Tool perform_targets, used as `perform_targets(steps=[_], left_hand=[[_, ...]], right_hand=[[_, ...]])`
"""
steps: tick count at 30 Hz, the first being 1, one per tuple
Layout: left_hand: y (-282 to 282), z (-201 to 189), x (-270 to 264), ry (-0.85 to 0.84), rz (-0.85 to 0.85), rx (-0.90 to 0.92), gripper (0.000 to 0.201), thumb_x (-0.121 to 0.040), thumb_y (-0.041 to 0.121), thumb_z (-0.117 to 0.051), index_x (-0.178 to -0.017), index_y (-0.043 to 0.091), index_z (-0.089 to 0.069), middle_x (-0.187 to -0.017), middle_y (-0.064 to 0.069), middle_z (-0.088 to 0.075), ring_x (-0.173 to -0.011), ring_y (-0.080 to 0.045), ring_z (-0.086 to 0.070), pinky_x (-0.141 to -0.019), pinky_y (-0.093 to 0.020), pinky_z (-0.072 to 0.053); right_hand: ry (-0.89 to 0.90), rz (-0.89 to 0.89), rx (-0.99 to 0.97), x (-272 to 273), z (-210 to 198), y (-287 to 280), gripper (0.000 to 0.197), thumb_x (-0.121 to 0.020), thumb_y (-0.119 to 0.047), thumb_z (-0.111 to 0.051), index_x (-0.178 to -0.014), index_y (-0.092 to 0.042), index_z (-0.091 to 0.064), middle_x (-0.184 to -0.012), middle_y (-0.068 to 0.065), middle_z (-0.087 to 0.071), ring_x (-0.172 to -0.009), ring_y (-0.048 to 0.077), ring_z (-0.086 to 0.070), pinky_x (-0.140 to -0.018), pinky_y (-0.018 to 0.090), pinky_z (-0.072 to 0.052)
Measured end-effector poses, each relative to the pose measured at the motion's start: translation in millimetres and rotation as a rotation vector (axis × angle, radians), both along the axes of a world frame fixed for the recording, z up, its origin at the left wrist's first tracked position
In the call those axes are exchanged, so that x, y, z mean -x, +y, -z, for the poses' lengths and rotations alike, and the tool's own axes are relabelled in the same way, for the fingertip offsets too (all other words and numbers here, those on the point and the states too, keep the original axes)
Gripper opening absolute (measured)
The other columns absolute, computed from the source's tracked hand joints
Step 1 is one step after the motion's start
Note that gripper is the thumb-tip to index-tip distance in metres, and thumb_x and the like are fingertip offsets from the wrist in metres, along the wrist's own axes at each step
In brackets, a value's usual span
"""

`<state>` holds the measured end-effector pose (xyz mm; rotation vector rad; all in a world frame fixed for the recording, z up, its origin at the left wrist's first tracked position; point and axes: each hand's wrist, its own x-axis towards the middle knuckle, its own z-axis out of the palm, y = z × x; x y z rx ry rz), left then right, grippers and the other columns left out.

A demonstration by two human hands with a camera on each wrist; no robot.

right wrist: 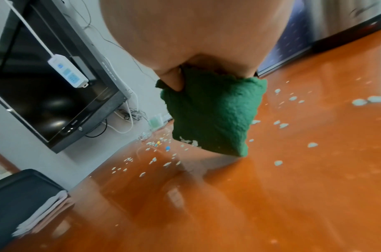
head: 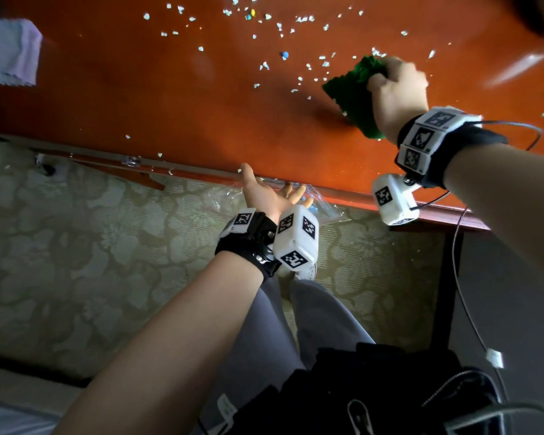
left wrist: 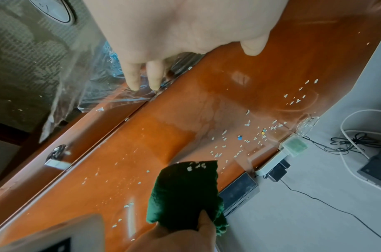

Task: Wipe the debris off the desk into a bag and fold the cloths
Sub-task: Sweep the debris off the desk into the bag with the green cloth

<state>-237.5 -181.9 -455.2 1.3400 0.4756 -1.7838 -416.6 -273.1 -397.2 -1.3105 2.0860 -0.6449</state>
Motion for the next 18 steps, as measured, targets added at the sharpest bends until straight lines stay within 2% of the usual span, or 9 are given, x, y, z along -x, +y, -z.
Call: perform_targets(steps=[1,3,5,9,10,12,14,16,18], left_hand=[[1,-2,5,-0.003,-0.001,-0.001,0.062,-0.088,0.074,-0.041,-0.129,0.029,-0.03,-0.136,-0.026,-0.045,-0.122,-0.046,-0.051,-0.104,-0.065,-0.036],[3,-3,13,-0.015,-0.003,-0.005,0.058,-0.089,0.073,-0.04,-0.118,0.024,-0.034,-0.137,-0.025,-0.045,-0.12,-0.047,-0.052,-0.104,-0.065,-0.036],[4,-4,22,-0.015,0.008,-0.006,0.054,-0.089,0.073,-0.04,-0.108,0.023,-0.036,-0.138,-0.025,-0.044,-0.119,-0.047,-0.052,-0.103,-0.065,-0.037],[10,-4,38,0.014,0.028,-0.011,0.055,-0.088,0.074,-0.041,-0.109,0.023,-0.035,-0.138,-0.026,-0.043,-0.121,-0.047,-0.051,-0.106,-0.064,-0.035],[11,-3,41,0.021,0.028,-0.011,0.056,-0.088,0.074,-0.041,-0.115,0.026,-0.035,-0.138,-0.026,-0.043,-0.123,-0.047,-0.05,-0.108,-0.064,-0.033],[13,0,45,0.019,0.026,0.004,0.065,-0.087,0.074,-0.041,-0.139,0.037,-0.028,-0.139,-0.026,-0.042,-0.125,-0.047,-0.049,-0.108,-0.063,-0.034],[14,3,46,0.02,0.029,0.008,0.075,-0.087,0.075,-0.042,-0.15,0.043,-0.017,-0.138,-0.025,-0.042,-0.124,-0.047,-0.05,-0.107,-0.063,-0.035],[14,5,47,0.033,0.036,0.009,0.069,-0.087,0.075,-0.04,-0.144,0.041,-0.02,-0.133,-0.022,-0.046,-0.122,-0.045,-0.052,-0.107,-0.063,-0.036],[15,4,46,0.054,0.044,0.014,0.059,-0.088,0.076,-0.037,-0.128,0.034,-0.028,-0.123,-0.022,-0.046,-0.119,-0.042,-0.053,-0.108,-0.061,-0.035]], right_hand=[[0.037,0.012,0.006,10,0,2,0.041,-0.082,-0.021,-0.039,-0.114,-0.009,-0.062,-0.103,0.019,-0.062,-0.091,0.03,-0.053,-0.07,0.03,-0.039],[0.099,0.041,0.017,30,2,6,0.039,-0.083,-0.019,-0.039,-0.114,-0.008,-0.06,-0.108,0.021,-0.063,-0.095,0.031,-0.055,-0.067,0.029,-0.034],[0.142,0.072,0.022,46,5,10,0.039,-0.084,-0.016,-0.038,-0.116,-0.009,-0.058,-0.111,0.022,-0.063,-0.099,0.034,-0.056,-0.07,0.03,-0.037],[0.131,0.023,-0.068,56,17,20,0.044,-0.088,-0.011,-0.038,-0.128,-0.013,-0.055,-0.121,0.02,-0.061,-0.109,0.036,-0.054,-0.082,0.03,-0.043],[0.136,-0.01,-0.102,54,22,23,0.045,-0.088,-0.011,-0.039,-0.13,-0.015,-0.055,-0.121,0.02,-0.061,-0.109,0.037,-0.054,-0.083,0.03,-0.043],[0.175,-0.059,-0.144,46,29,28,0.046,-0.087,-0.013,-0.042,-0.131,-0.019,-0.056,-0.119,0.021,-0.062,-0.108,0.04,-0.056,-0.084,0.034,-0.045],[0.21,-0.084,-0.151,37,34,32,0.044,-0.088,-0.016,-0.043,-0.129,-0.022,-0.057,-0.117,0.021,-0.064,-0.106,0.04,-0.057,-0.084,0.035,-0.045],[0.215,-0.111,-0.154,29,36,36,0.042,-0.088,-0.02,-0.044,-0.127,-0.023,-0.058,-0.115,0.02,-0.064,-0.104,0.04,-0.057,-0.082,0.034,-0.044],[0.199,-0.166,-0.164,18,37,42,0.043,-0.086,-0.026,-0.043,-0.127,-0.023,-0.058,-0.114,0.021,-0.064,-0.104,0.041,-0.057,-0.082,0.035,-0.044]])
